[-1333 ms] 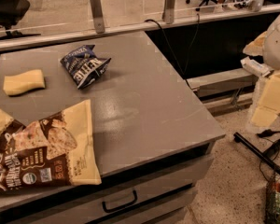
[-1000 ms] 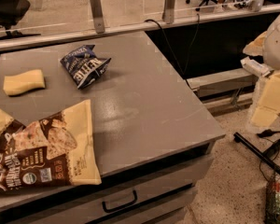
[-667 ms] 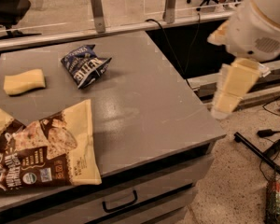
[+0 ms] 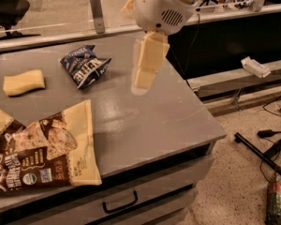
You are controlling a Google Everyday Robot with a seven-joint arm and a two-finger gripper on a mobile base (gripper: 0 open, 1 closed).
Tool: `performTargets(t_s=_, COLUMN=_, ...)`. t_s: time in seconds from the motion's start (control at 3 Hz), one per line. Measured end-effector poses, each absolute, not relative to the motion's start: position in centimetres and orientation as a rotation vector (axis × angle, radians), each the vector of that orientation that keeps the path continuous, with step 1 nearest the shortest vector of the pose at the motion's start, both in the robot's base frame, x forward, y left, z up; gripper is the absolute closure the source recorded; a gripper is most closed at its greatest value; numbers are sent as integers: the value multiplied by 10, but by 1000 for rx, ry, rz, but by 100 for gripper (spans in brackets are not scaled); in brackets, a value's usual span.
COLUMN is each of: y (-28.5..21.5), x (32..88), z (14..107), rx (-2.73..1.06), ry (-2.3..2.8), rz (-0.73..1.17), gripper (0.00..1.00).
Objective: Pick brown chip bag
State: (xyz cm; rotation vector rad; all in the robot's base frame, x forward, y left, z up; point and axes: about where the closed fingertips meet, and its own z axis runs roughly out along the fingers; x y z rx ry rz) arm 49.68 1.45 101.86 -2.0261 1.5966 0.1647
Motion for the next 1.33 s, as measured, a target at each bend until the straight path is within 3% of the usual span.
performTargets(t_s=0.33, y=14, x=497, z=1019, rx=-2026, ry=1597, rz=164, gripper=0)
performTargets(t_s=1.33, y=117, x=458, z=914, rx=-2392, ry=1521, rz=420, gripper=0)
